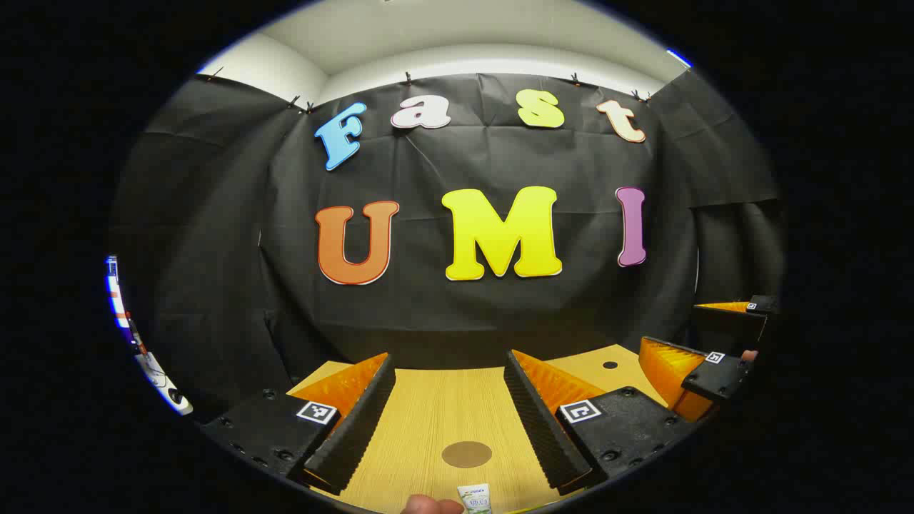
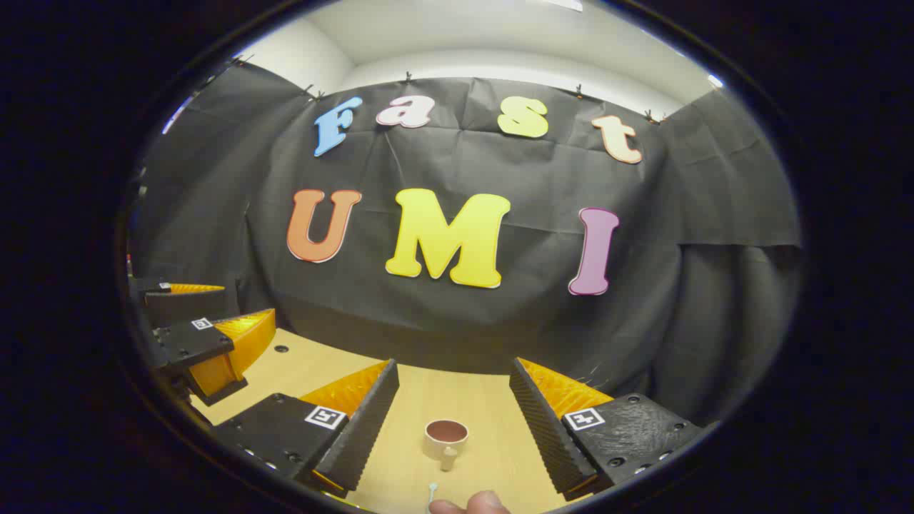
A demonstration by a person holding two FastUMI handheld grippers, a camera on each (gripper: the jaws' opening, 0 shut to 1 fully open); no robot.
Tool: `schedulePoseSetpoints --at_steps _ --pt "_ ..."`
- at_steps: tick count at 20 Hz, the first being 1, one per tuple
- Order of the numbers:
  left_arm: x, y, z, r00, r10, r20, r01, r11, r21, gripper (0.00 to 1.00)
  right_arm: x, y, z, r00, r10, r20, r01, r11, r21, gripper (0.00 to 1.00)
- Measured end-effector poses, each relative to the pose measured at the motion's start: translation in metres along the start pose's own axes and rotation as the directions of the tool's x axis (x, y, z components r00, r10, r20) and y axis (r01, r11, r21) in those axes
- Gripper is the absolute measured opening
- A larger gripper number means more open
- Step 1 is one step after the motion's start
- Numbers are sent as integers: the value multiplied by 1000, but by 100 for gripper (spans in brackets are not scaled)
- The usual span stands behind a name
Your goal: Put the toothbrush and toothpaste on the desktop into the cup, then pick up the cup and place it on the coaster on the desktop.
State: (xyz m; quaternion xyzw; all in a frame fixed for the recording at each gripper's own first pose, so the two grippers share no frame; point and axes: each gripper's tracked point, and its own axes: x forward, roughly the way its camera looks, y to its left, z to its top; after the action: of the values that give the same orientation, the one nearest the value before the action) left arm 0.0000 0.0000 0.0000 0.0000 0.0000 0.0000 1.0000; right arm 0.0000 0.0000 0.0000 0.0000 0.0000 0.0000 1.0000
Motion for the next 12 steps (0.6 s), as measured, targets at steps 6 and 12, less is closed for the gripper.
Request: schedulePoseSetpoints --at_steps 6,12 --pt "4 1 -8 1000 3 -24 -3 1000 -11 97 8 0 -1 1000 5 -9 -4 999 50 95" --pt "7 1 -17 998 1 -56 -2 1000 -12 98 17 -4 -13 999 -4 -43 6 999 45 95"
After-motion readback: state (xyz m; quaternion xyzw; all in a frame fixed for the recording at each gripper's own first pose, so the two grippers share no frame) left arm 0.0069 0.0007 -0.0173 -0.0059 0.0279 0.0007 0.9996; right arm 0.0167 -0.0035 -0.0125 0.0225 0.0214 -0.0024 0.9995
